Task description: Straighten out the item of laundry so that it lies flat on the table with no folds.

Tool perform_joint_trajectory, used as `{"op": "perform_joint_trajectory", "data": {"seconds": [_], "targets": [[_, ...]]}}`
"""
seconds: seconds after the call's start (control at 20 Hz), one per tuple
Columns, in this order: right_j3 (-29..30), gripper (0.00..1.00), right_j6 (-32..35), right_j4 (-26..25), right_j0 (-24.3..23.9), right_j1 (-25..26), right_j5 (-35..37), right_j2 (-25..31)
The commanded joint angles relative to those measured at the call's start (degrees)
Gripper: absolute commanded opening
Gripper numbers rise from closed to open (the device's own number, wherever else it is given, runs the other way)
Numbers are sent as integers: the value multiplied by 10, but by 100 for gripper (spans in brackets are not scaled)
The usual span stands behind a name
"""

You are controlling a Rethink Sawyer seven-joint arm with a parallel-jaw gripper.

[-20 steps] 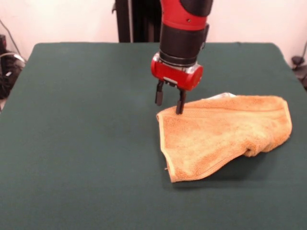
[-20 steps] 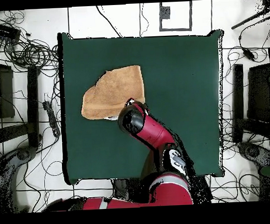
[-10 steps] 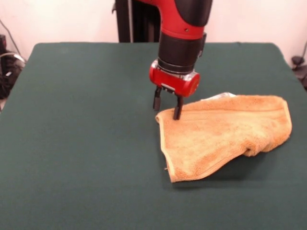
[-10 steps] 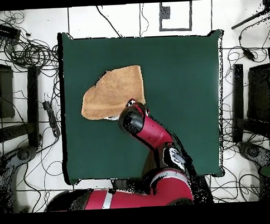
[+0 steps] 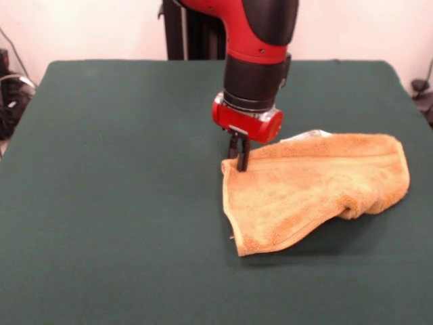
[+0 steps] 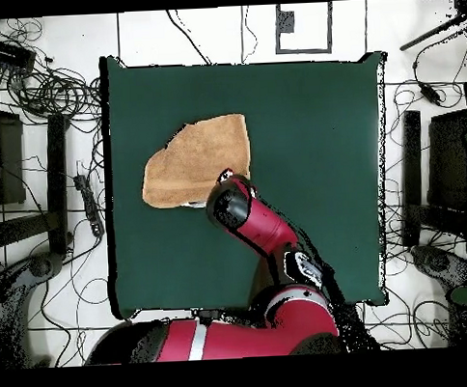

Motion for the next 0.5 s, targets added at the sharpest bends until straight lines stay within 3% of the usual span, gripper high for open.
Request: {"op": "perform_joint_trajectory", "data": {"seconds": [0.05, 0.5], "targets": [[-15, 0, 133, 0, -3, 15, -18, 69], [-18, 0, 121, -2, 3, 10, -7, 56]]}}
